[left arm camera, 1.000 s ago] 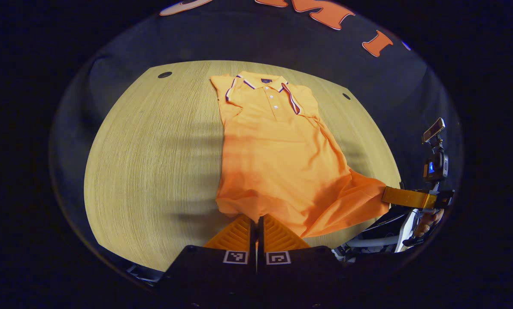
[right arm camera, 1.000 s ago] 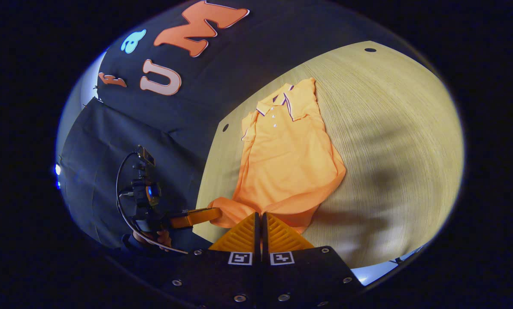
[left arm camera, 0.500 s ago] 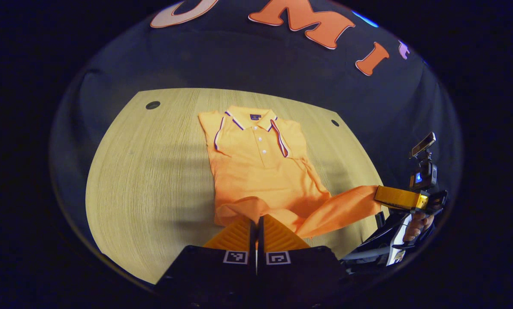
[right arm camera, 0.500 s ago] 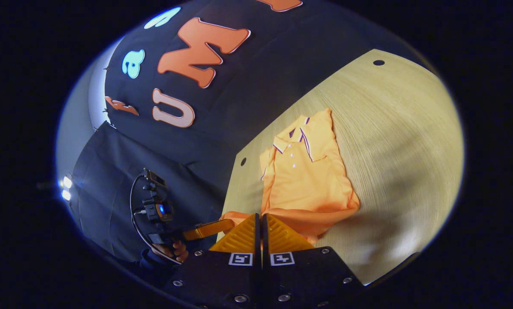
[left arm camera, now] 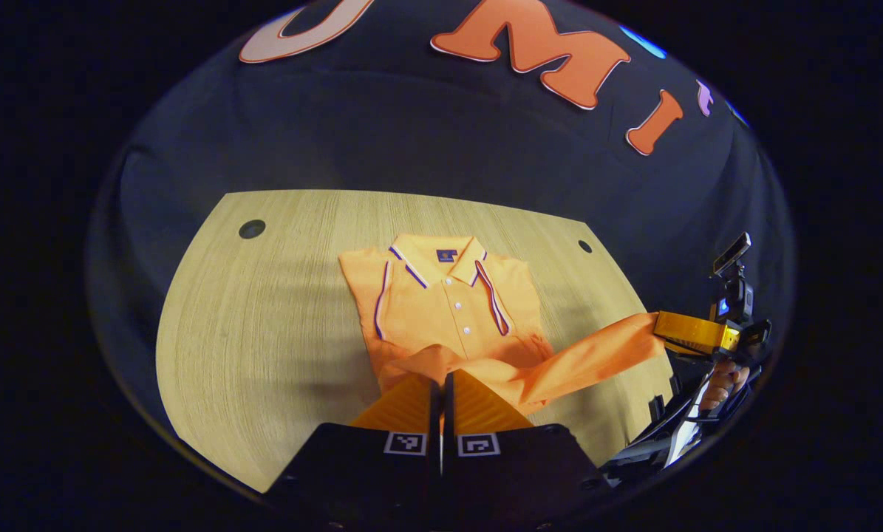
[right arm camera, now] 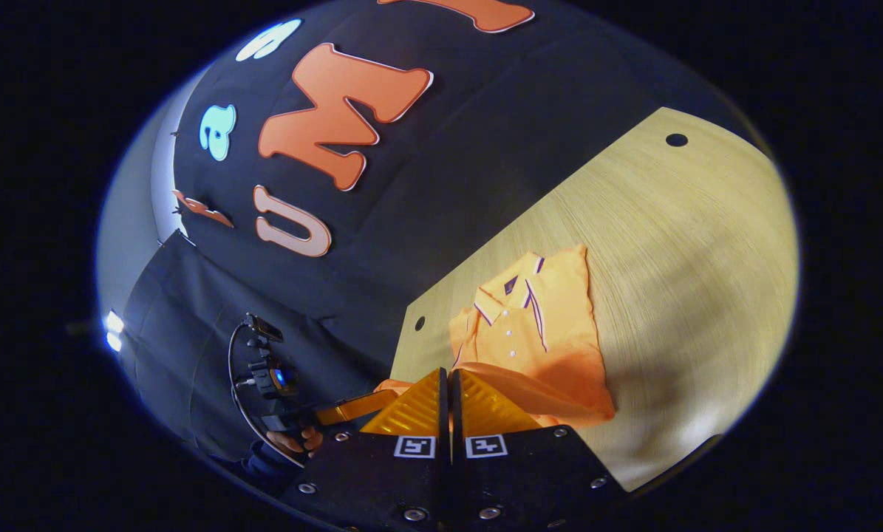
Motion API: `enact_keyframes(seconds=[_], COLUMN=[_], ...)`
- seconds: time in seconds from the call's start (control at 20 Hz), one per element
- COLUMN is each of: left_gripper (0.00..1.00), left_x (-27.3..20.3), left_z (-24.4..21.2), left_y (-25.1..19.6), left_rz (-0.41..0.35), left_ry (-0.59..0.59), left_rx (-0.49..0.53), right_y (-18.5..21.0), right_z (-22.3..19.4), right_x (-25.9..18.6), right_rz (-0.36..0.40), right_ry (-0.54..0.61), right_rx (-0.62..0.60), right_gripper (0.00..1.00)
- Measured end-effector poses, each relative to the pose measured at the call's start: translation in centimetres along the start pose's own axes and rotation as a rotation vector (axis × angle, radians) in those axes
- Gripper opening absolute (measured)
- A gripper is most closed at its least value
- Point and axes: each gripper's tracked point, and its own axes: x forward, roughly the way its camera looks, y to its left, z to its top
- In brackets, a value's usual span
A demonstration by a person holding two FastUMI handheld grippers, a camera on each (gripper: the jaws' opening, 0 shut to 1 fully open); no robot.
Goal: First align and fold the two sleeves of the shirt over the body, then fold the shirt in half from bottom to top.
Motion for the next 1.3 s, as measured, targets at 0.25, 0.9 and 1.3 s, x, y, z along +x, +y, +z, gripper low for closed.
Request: enact_keyframes(seconds=[0.25, 0.9, 1.3], left_gripper=[0.01, 0.01, 0.69], left_x=[3.1, 14.0, 14.2], left_z=[5.9, 11.1, 12.0], left_y=[1.7, 7.2, 8.7], left_rz=[-0.001, 0.065, 0.163], left_ry=[-0.042, 0.022, 0.0], left_rx=[0.002, 0.036, 0.075], right_y=[-0.4, -7.6, -9.1], right_z=[4.0, 9.9, 10.9], right_x=[4.1, 15.6, 15.6], right_rz=[-0.013, -0.25, -0.368], right_ry=[-0.021, 0.04, 0.006], right_rx=[-0.028, -0.094, -0.102], right_gripper=[0.01, 0.01, 0.57])
